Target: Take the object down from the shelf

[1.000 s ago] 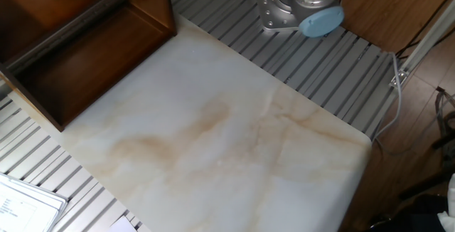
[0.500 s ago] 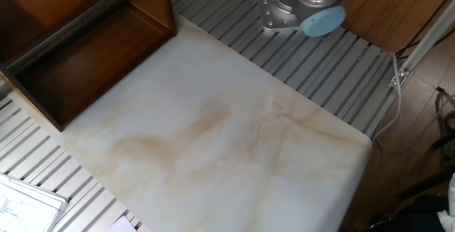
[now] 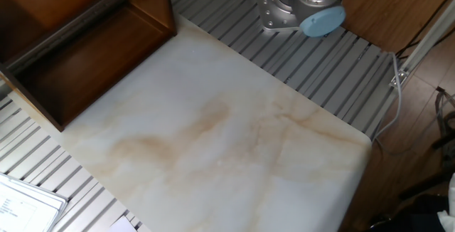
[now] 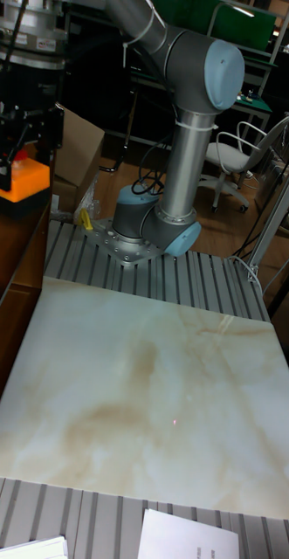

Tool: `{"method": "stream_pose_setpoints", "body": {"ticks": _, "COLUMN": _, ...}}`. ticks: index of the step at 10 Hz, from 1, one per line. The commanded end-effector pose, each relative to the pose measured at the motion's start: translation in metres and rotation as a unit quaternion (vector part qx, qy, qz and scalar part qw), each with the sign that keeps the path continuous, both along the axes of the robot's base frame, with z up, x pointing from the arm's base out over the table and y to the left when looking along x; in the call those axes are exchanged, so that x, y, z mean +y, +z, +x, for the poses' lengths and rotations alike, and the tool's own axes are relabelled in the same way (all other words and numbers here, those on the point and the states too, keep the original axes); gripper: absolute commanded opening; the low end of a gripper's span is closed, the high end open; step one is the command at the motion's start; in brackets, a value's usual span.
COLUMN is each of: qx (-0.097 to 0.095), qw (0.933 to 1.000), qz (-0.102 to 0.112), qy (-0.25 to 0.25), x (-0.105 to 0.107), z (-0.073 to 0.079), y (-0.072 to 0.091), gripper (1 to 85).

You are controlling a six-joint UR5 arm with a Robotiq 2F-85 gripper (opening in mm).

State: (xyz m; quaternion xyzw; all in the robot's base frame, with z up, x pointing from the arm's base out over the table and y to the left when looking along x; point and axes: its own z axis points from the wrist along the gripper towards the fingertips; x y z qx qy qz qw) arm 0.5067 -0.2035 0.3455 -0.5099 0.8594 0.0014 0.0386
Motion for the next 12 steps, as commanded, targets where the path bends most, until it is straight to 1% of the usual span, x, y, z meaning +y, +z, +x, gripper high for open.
{"method": "stream_pose_setpoints", "body": {"ticks": 1, "qx": -0.009, "qw": 0.9981, "qz": 0.011, "qy": -0.060, "x": 0.055, "z": 0.012, "y": 0.007, "gripper": 1.0}}
{"method": "stream_pose_setpoints", "body": {"ticks": 2, "qx": -0.010, "qw": 0.9963, "qz": 0.013, "qy": -0.085, "x": 0.080, "z": 0.013, "y": 0.005, "gripper": 1.0}}
{"method": "stream_pose_setpoints", "body": {"ticks": 3, "qx": -0.016, "qw": 0.9939, "qz": 0.015, "qy": -0.108, "x": 0.095, "z": 0.014, "y": 0.001, "gripper": 1.0}}
{"method": "stream_pose_setpoints", "body": {"ticks": 4, "qx": -0.020, "qw": 0.9923, "qz": 0.017, "qy": -0.121, "x": 0.098, "z": 0.016, "y": 0.000, "gripper": 1.0}}
{"method": "stream_pose_setpoints", "body": {"ticks": 5, "qx": -0.003, "qw": 0.9896, "qz": 0.035, "qy": -0.139, "x": 0.107, "z": 0.009, "y": -0.001, "gripper": 1.0}}
{"method": "stream_pose_setpoints", "body": {"ticks": 6, "qx": 0.025, "qw": 0.9865, "qz": 0.046, "qy": -0.155, "x": 0.114, "z": -0.004, "y": -0.001, "gripper": 1.0}}
{"method": "stream_pose_setpoints", "body": {"ticks": 7, "qx": 0.036, "qw": 0.9844, "qz": 0.052, "qy": -0.164, "x": 0.116, "z": -0.008, "y": -0.001, "gripper": 1.0}}
{"method": "stream_pose_setpoints", "body": {"ticks": 8, "qx": 0.025, "qw": 0.9818, "qz": 0.046, "qy": -0.182, "x": 0.123, "z": 0.003, "y": -0.007, "gripper": 1.0}}
{"method": "stream_pose_setpoints", "body": {"ticks": 9, "qx": 0.015, "qw": 0.9764, "qz": 0.045, "qy": -0.211, "x": 0.148, "z": 0.015, "y": -0.016, "gripper": 1.0}}
{"method": "stream_pose_setpoints", "body": {"ticks": 10, "qx": 0.015, "qw": 0.9688, "qz": 0.054, "qy": -0.241, "x": 0.177, "z": 0.023, "y": -0.024, "gripper": 1.0}}
{"method": "stream_pose_setpoints", "body": {"ticks": 11, "qx": 0.011, "qw": 0.9669, "qz": 0.043, "qy": -0.251, "x": 0.184, "z": 0.027, "y": -0.025, "gripper": 1.0}}
{"method": "stream_pose_setpoints", "body": {"ticks": 12, "qx": 0.016, "qw": 0.9646, "qz": 0.030, "qy": -0.261, "x": 0.178, "z": 0.024, "y": -0.024, "gripper": 1.0}}
